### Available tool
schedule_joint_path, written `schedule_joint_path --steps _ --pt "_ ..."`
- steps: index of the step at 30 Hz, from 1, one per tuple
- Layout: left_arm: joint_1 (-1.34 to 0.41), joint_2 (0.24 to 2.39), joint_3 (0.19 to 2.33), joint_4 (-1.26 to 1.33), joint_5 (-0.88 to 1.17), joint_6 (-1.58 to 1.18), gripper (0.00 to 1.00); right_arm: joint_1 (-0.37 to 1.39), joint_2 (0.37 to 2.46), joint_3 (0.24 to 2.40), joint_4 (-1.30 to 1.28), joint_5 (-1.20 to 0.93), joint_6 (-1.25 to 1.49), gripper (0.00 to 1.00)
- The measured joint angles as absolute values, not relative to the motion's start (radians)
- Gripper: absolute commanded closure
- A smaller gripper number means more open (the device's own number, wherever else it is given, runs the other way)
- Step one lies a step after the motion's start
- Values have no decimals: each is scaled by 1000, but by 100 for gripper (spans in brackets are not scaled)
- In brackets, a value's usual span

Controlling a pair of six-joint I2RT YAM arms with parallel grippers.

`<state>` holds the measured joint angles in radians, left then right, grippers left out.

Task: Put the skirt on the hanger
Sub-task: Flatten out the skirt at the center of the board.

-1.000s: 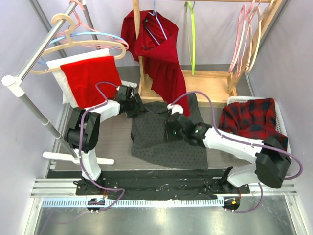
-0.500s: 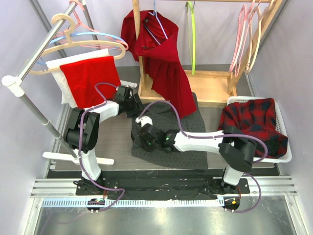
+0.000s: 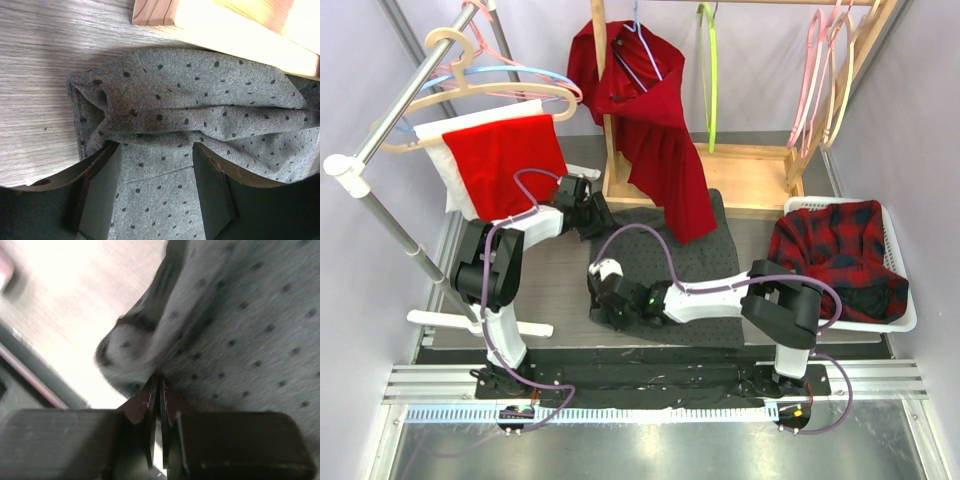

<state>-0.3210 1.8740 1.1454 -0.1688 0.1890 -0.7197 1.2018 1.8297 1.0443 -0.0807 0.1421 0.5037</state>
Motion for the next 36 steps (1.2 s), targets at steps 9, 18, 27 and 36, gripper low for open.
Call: schedule_joint_path --steps 9,18,27,36 --pt "-321 1893 1176 -199 194 -705 39 1348 1774 965 -81 174 542 88" --pt "-324 1866 1172 -206 219 -696 18 1364 1729 986 -242 306 579 67" --pt "-327 1605 1007 -275 221 -705 18 1339 1567 995 -324 403 627 62" --pt "-410 1419 816 -341 216 -726 31 1280 1477 899 -353 426 681 62"
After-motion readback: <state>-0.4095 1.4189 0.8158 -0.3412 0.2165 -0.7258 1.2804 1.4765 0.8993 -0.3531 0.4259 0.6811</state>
